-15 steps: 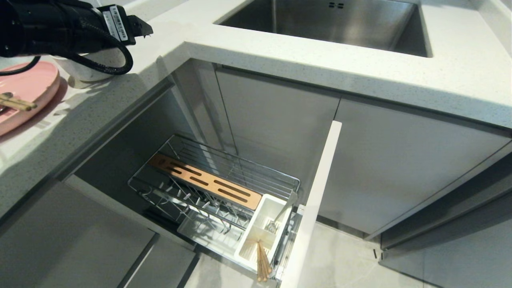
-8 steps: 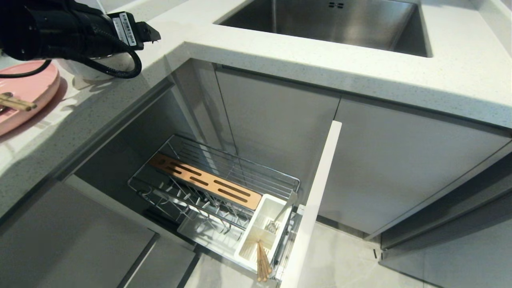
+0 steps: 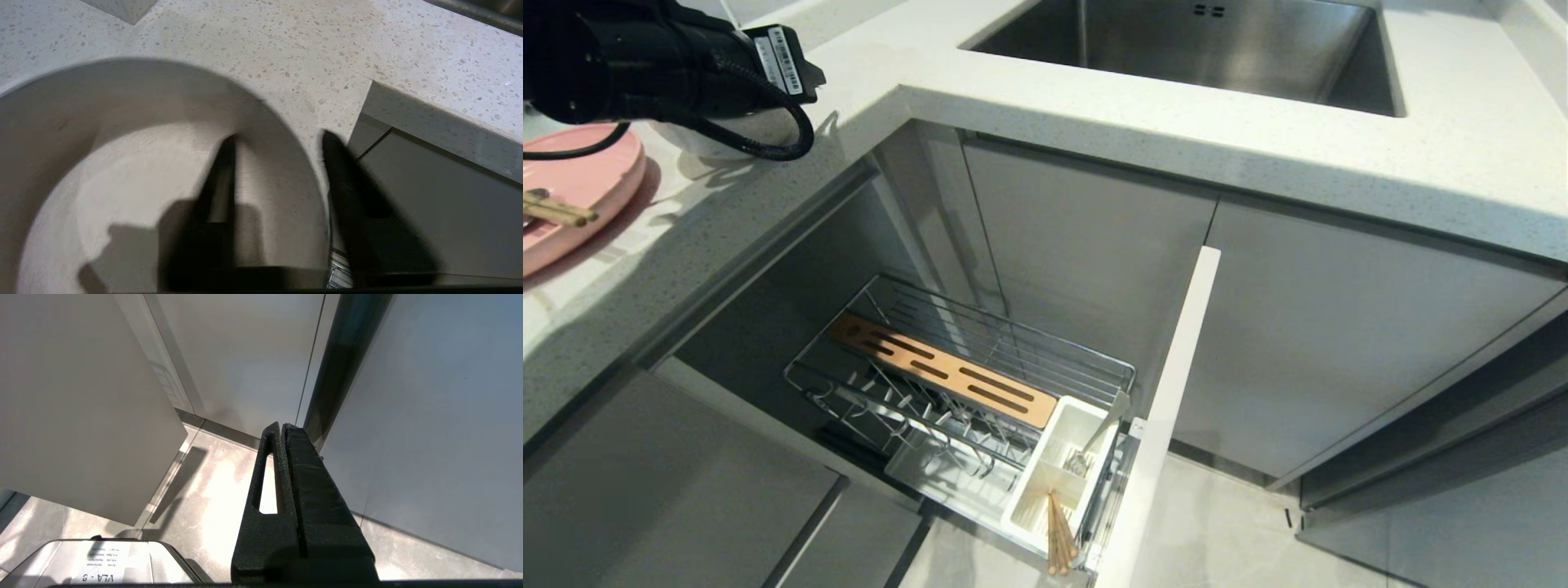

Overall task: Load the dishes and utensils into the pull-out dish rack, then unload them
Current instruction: Pick up the bowl and place it in the cupboard

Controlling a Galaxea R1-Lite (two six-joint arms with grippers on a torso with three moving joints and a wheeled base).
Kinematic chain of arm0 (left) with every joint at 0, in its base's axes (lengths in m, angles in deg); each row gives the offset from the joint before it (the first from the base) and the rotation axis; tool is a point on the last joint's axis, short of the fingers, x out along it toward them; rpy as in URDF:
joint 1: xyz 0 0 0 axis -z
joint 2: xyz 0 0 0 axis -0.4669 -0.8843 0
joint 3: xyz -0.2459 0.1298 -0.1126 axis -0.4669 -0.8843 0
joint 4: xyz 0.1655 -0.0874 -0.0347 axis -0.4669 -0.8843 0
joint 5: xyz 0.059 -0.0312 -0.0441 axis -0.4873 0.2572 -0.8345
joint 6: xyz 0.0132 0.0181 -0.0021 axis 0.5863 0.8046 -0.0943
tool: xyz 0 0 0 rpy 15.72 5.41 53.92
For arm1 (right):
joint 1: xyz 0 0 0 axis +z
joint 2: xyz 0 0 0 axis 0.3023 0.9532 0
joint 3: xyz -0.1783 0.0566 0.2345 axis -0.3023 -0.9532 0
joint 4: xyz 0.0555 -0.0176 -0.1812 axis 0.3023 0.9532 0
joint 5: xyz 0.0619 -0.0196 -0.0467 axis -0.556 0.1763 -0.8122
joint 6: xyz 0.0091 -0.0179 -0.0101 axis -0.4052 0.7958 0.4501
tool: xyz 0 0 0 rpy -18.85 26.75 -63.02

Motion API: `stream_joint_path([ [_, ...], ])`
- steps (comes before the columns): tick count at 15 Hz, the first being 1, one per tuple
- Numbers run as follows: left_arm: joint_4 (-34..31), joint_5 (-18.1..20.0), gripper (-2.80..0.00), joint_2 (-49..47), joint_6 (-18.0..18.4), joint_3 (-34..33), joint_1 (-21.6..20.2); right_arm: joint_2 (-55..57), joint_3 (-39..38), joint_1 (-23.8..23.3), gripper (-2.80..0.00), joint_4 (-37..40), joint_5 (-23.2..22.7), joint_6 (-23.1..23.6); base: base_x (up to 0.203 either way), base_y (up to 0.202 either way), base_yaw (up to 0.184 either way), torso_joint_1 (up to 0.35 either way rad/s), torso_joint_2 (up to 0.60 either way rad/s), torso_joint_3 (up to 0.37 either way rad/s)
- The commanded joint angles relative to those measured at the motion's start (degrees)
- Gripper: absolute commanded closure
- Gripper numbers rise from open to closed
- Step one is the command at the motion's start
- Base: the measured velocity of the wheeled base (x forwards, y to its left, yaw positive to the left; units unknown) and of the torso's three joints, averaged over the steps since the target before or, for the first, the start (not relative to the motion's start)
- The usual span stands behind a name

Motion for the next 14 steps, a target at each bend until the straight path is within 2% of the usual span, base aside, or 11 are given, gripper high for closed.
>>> stream_joint_path([
  [1,-0.1,-0.1,0.00,0.1,0.0,-0.1,0.1,0.0,0.0,0.0,0.00,0.0,0.0,0.1,0.000,0.000,0.000,0.000,0.00,0.000],
  [7,-0.2,-0.1,0.00,1.1,-0.6,-0.2,0.4,0.0,0.0,0.0,0.00,0.0,0.0,0.1,0.000,0.000,0.000,0.000,0.00,0.000],
  [11,-1.9,0.0,0.00,5.8,-4.0,0.0,1.8,0.0,0.0,0.0,0.00,0.0,0.0,0.0,0.000,0.000,0.000,0.000,0.00,0.000],
  [14,-4.0,2.2,0.00,11.2,-6.8,-0.3,2.3,0.0,0.0,0.0,0.00,0.0,0.0,0.1,0.000,0.000,0.000,0.000,0.00,0.000],
])
